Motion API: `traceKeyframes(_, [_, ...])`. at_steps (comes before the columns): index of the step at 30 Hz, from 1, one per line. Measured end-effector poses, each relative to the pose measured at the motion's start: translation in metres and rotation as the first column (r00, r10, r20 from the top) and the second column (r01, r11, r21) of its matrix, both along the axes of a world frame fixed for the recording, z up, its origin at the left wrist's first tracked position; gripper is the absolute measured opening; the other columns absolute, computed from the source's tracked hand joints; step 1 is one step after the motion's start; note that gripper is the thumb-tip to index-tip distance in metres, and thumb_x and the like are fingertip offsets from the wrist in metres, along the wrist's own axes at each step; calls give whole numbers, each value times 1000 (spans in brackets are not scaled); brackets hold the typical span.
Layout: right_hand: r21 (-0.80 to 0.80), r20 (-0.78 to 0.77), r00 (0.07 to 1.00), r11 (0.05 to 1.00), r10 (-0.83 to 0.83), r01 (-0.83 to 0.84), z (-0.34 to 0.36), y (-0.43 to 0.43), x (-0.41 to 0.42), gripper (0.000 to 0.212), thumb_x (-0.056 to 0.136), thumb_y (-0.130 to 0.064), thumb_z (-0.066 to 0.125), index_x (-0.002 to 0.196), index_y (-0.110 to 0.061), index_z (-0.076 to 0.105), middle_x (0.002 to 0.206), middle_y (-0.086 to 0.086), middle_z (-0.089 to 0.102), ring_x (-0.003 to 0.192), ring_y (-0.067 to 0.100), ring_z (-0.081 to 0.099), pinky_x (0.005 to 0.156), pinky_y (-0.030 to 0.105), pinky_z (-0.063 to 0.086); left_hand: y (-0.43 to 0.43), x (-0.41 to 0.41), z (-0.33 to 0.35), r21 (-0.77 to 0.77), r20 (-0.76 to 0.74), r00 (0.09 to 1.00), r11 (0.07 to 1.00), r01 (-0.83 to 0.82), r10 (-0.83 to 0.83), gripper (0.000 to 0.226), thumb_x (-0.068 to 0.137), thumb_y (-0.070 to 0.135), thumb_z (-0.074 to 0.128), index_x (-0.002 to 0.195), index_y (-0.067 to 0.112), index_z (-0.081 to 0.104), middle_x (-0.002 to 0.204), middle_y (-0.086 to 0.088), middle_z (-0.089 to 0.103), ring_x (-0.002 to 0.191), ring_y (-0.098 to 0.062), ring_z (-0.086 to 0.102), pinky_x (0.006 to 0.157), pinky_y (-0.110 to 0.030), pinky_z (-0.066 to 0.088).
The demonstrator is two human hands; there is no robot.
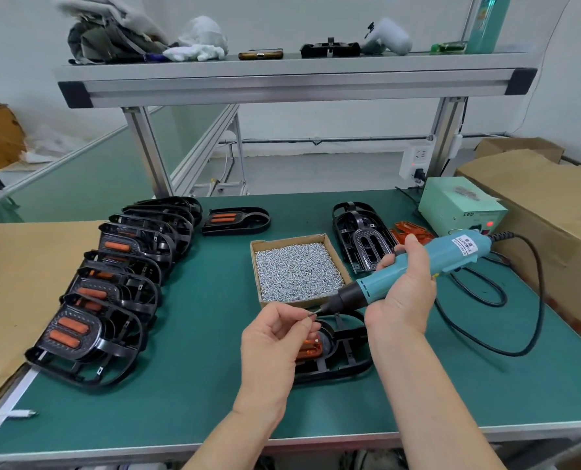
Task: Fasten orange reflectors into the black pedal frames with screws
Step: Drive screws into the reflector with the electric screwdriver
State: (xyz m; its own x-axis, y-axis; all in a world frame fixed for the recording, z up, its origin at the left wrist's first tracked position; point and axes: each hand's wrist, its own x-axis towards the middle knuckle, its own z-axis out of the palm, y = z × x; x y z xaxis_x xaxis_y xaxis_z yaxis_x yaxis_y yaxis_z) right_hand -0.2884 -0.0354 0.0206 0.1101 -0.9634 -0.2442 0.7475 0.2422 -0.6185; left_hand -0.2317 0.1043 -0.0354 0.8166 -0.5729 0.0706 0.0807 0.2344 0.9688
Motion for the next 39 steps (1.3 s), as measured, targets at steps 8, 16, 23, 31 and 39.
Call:
traceKeyframes(8, [-56, -23, 999, 998, 33, -34, -2, 2, 7, 22, 86, -22, 76, 91, -19, 54, 66, -11, 62, 55, 6, 57, 55, 21, 51, 20, 21, -14, 270, 311, 941, 962, 46, -132, 59, 79, 18, 80, 127, 38, 52, 111, 15, 71, 105, -3, 63, 93, -17, 45])
traceKeyframes(16, [-252, -104, 994, 966, 36, -62, -4, 14, 20, 21, 87, -19, 73, 86, -18, 53, 56, -11, 57, 50, 7, 52, 51, 21, 46, 49, 57, -30, 670, 618, 598, 740, -60, -511, 111, 57, 73, 71, 146, 54, 8, 135, 43, 22, 131, 9, 23, 114, -27, 23])
traceKeyframes(23, [-420, -203, 976, 893, 80, -160, -10, 39, 39, 18, 80, -26, 74, 69, -23, 60, 53, -5, 54, 49, 9, 50, 53, 21, 46, 48, 58, -35, 669, 619, 605, 740, -73, -500, 120, 57, 76, 69, 154, 38, 12, 139, 32, 24, 128, 12, 21, 109, -18, 18])
traceKeyframes(31, [-529, -271, 960, 823, 65, -206, -16, 52, 50, 24, 82, -22, 72, 62, -22, 58, 52, -5, 54, 49, 8, 51, 56, 21, 47, 49, 59, -33, 673, 623, 597, 735, -80, -506, 120, 57, 77, 69, 155, 34, 14, 141, 28, 28, 129, 6, 27, 110, -22, 22])
traceKeyframes(39, [-572, -308, 950, 786, 57, -233, -19, 52, 51, 28, 84, -21, 70, 59, -27, 60, 53, -7, 54, 51, 8, 50, 57, 22, 45, 48, 60, -37, 670, 637, 590, 736, -104, -496, 119, 56, 76, 71, 152, 43, 10, 126, 54, 14, 118, 19, 21, 102, -12, 19])
